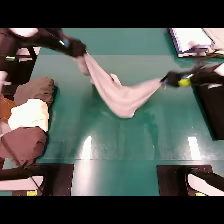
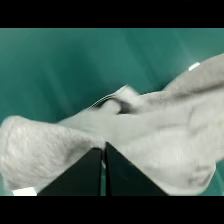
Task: Fold the shirts.
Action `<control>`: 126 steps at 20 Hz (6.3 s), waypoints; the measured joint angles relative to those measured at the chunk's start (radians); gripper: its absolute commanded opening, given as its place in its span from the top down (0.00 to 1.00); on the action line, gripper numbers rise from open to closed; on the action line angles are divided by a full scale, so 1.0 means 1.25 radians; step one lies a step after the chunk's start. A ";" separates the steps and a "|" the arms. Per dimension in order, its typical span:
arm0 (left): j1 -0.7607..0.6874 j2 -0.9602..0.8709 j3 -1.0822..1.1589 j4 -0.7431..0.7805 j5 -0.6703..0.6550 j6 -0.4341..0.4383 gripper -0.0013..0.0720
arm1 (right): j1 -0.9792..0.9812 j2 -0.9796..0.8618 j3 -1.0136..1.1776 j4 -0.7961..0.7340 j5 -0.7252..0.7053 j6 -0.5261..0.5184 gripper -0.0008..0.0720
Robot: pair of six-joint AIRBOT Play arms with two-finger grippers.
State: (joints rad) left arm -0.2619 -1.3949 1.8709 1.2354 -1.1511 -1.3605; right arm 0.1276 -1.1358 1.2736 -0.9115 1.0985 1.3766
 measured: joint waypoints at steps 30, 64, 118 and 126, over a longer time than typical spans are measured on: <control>0.000 -0.087 -0.383 0.053 0.091 0.001 0.33 | -0.045 -0.377 0.321 -0.200 0.239 0.141 0.97; 0.188 0.084 -0.734 -0.206 0.032 0.151 0.95 | -0.272 -0.013 -0.214 -0.245 0.346 0.058 0.32; 0.186 -0.141 -0.215 0.011 0.019 -0.074 0.95 | -0.106 -0.500 0.558 -0.315 0.420 0.139 0.98; 0.215 -0.218 -0.176 0.010 -0.006 -0.023 0.96 | -0.103 -0.541 0.523 -0.316 0.331 0.089 0.98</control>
State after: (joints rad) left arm 0.0063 -1.6669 1.6508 1.2476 -1.1584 -1.3891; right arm -0.0010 -1.8118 1.9270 -1.3067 1.5116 1.4879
